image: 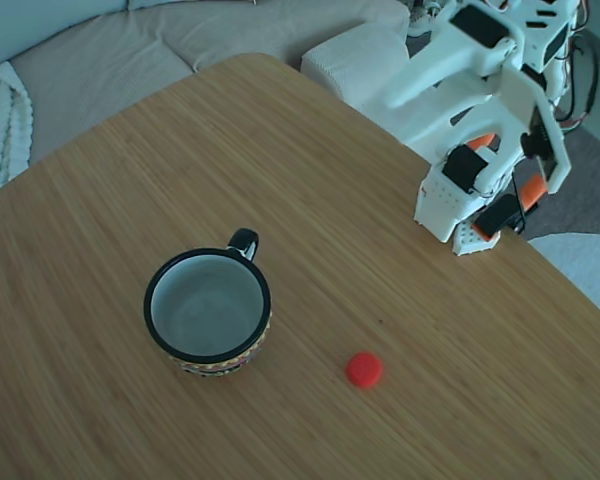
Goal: Grasp a red cap and put it in the cup.
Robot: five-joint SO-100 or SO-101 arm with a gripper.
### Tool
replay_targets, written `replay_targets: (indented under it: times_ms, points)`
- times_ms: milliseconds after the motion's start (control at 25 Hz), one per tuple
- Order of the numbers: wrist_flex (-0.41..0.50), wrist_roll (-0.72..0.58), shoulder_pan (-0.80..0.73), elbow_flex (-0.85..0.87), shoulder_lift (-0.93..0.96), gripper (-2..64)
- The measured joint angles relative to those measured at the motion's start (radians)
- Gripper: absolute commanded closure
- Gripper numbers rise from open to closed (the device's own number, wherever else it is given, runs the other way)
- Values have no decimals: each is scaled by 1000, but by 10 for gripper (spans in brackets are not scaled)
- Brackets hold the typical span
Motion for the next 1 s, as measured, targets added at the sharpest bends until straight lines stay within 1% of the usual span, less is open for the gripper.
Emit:
replay_targets:
  times_ms: [280, 440, 560, 1000]
  points:
    - [-2, 0, -114, -77, -336, 307]
    - [0, 0, -141, -158, -517, 307]
    - [8, 0, -152, -184, -638, 307]
    - [11, -6, -150, -195, -957, 307]
